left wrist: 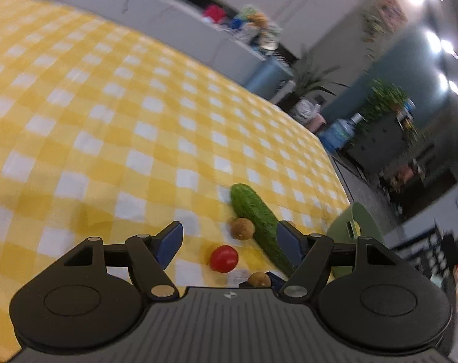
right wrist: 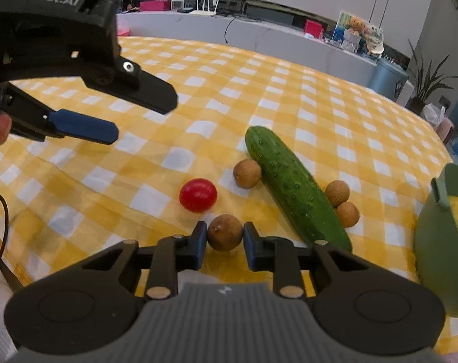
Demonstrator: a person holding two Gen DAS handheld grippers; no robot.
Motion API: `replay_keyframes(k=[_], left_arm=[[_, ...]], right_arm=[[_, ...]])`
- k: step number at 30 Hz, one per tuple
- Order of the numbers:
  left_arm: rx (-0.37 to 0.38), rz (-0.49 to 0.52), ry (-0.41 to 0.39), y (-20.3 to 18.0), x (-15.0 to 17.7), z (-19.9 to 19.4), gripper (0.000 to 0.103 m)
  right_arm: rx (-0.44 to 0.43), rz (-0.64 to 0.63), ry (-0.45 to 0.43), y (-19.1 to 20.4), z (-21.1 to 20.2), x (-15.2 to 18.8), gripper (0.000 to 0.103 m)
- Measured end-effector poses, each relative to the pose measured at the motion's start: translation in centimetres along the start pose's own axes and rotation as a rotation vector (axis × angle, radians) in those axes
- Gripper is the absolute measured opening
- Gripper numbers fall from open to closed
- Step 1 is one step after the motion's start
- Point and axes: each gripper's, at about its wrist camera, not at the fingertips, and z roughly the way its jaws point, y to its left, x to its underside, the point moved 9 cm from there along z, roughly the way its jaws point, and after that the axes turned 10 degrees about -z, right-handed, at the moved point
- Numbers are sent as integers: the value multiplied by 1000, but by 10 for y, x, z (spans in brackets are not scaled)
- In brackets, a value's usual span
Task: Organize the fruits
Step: 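Grasp a brown kiwi with the right gripper while the left gripper grasps another kiwi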
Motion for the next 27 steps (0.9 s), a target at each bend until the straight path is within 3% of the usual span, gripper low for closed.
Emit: replay_keyframes(k=[4,10,14,18,27], left_arm=[[-27,179,-36,-15,9,6,83],[-80,411,-28,-21,26,34,83],[-66,542,-31,-40,38,49,83],[-96,654,6,-50,49,73,79],[-158,649,77,-38,43,111,76]], right_arm=[[15,-39,-29,4,-11,-1,22],[54,-116,-82,10,-31,-1,22],[46,-132,-74,11,-31,1,22],[32,-121,-36,9,-27,4,22],[-13,-48,29,1,-18,10,22]])
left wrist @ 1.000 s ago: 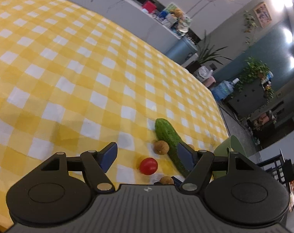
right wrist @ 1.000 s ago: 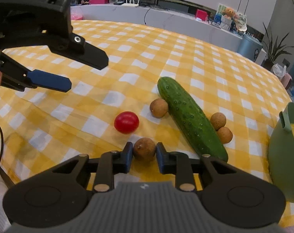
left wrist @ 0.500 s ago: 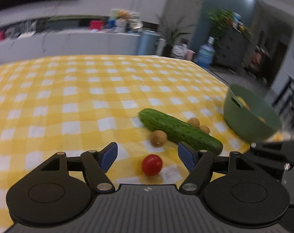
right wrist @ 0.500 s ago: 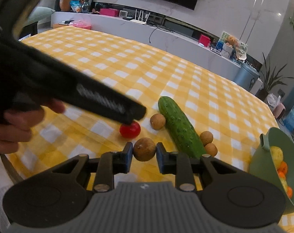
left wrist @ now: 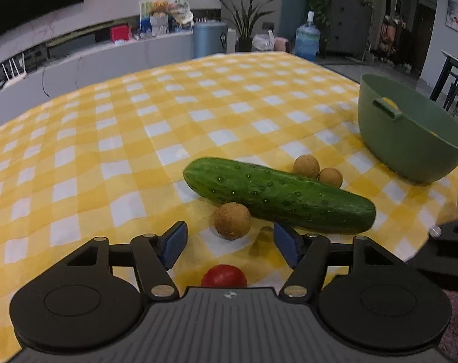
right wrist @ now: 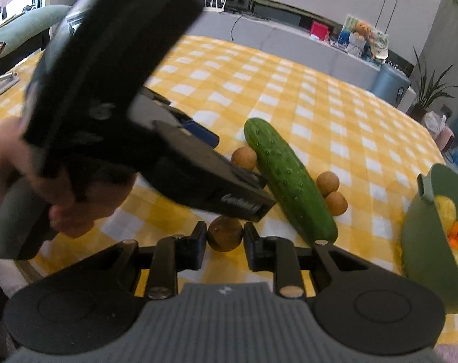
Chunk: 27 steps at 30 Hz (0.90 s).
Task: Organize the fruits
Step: 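Grasp a brown kiwi with the right gripper while the left gripper grasps another kiwi, then carry both kiwis over the colander and open the right gripper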
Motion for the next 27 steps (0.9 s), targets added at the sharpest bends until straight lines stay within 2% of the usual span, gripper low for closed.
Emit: replay_keyframes(k=[6,8,9,12,13,19,27], left_arm=[[53,-34,-19,2,-5,0,67],[59,-46,-24,2,-6,0,50],[36,-38,-35,2,-6,0,47],[30,-15,-40,0,-5,-2,37],[31,-17,-40,0,-5,-2,31],[72,-73,-42,3,-7,-6,30],[79,-146,-128,9,-19,-39,30]], right_arm=[[-28,5,17,1,5,2,22],[-34,10,24,0,6,3,22],[-36,11,24,0,6,3,22],[-40,14,27,1,7,4,22],[-41,15,28,1,7,4,22],[-40,15,28,-3,8,3,22],[-53,67,15,-10,5,3,22]])
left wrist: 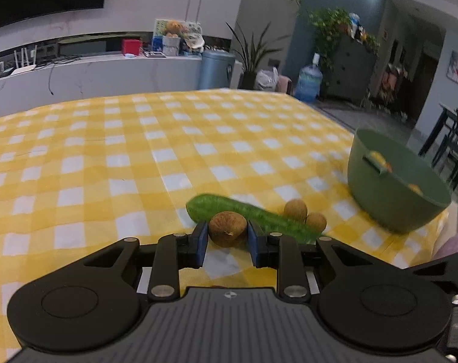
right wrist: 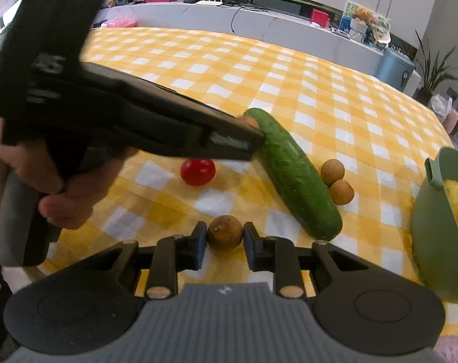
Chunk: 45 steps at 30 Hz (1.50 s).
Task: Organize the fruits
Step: 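Carry both kiwis over the colander and open the right gripper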
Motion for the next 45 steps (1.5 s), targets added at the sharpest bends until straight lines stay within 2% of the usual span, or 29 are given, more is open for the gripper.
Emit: replay_keyframes(k=[5,14,16,18,22,26,27,30,36,39,43,45], left_arm=[[-7,-42,-37,-3,-8,-20,30],[15,-127,-97,-17,-25,-52,30],[13,-166,-111,-21,-28,-56,30],[50,-226,-109,-28,-30,-56,30],[152,-311,-78,-51,-29,-51,30],[208,-334,-60,-79,-28,-40,30],[209,-327,-51,-85,-27,-37,30],[215,-297,-38,-105,-27,-28,30],[318,-323,15,-148,-31,-1,30],[338,-340,36,-156,-32,12,30],[354,-347,60,-162,-27,26,30],[355,-359,60,-162,-23,32,30]], right_arm=[[-26,66,-60,-8,-8,-5,22],[7,160,-224,-30,-37,-20,22],[19,202,-270,-40,-45,-21,22],[33,252,-313,-51,-55,-21,22],[99,373,-422,-83,-80,-19,22],[276,497,-497,-128,-102,-7,23],[296,525,-510,-136,-106,-5,23],[307,667,-551,-165,-117,11,23],[382,1017,-579,-222,-130,60,23],[366,1163,-583,-241,-131,84,23],[279,1304,-601,-250,-124,100,24],[257,1277,-567,-249,-116,95,24]])
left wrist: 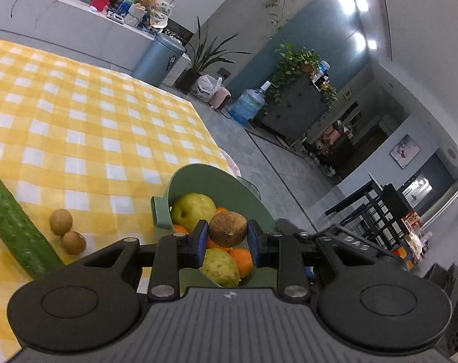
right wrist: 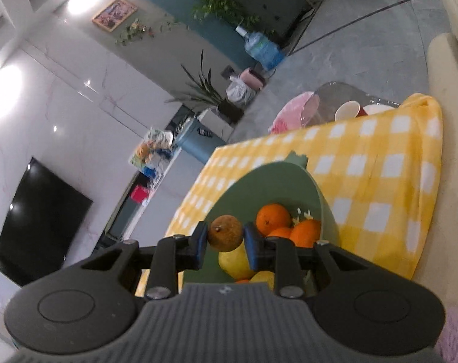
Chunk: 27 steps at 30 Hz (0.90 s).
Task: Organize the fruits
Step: 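Carry both kiwis over the colander and open the right gripper, then lower the kiwi in the left gripper into the colander and open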
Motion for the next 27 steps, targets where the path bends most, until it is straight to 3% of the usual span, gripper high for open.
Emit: replay_keyframes(k=[5,9,17,24,27], left_arm=[[-25,-3,9,8,4,12,30],[-30,-2,3,10,3,13,30],[-3,-18,30,7,10,20,30],[19,5,86,-15,14,45,30],[35,47,111,-33,15,61,30]], right_arm=[[14,-146,64,15,21,7,24],[32,-103,99,4,30,8,25],[-25,-7,-75,-7,-6,-11,57],[-28,75,-161,-19,-26,-22,59],[64,148,-257,-35,-43,-28,61]])
